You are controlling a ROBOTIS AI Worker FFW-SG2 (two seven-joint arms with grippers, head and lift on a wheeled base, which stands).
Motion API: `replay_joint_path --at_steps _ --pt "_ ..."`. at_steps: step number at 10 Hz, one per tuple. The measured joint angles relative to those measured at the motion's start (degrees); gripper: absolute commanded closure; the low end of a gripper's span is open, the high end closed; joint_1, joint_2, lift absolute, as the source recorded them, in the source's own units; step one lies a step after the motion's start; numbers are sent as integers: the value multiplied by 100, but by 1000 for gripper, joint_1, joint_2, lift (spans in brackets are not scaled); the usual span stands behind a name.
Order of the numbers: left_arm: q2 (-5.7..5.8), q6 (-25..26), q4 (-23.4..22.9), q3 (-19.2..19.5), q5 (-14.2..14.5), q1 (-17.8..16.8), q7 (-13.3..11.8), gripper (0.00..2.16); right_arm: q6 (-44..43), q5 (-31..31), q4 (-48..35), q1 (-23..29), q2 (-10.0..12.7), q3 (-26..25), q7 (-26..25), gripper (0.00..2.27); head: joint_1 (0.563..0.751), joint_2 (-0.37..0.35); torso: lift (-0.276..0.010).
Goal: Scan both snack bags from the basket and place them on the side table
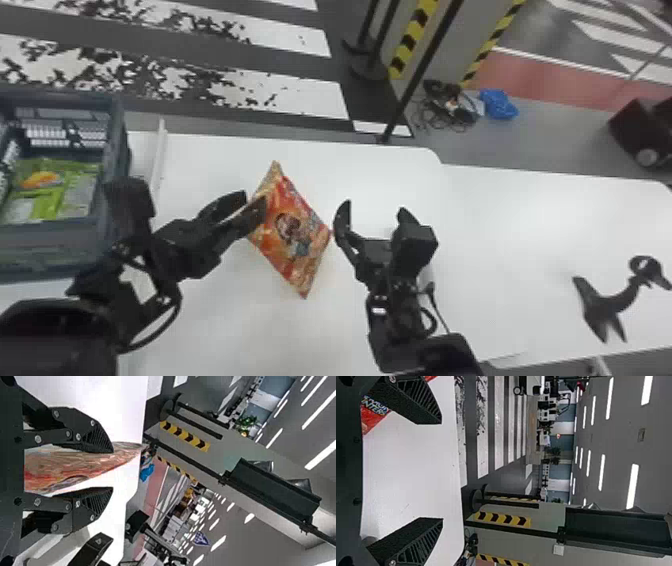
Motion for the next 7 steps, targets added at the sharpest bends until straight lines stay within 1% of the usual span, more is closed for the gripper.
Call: replay_joint_path --at_steps 1,2,3,4,5,6,7 --pt "44 -59 -300 97 -264 150 158 66 157 -21 -40 -5 -5 0 3 49 695 -337 -75" --pt "98 -184 -644 137 -663 324 364 66 388 -24 -92 -21 -6 5 9 49 695 -315 -75" --pt "154 -290 -975 146 -1075 499 616 66 587 -22 -137 -37 -6 7 20 53 695 -295 -75" --pt "230 -464 -1331 161 -1498 687 1000 66 770 -24 -182 -65 -9 7 129 53 695 -282 -75" --pt "302 -538 -1677 270 -1702 858 1246 66 928 -80 -229 -97 -10 -5 315 60 695 -248 -75" --pt "350 -529 -1923 439 -1731 983 1358 73 1160 -251 -296 -125 -10 -70 593 76 695 -214 -75" --pt "423 -528 -2172 712 -1698 1140 1419 76 1679 -676 -456 -154 -10 -232 1125 90 695 -170 -75"
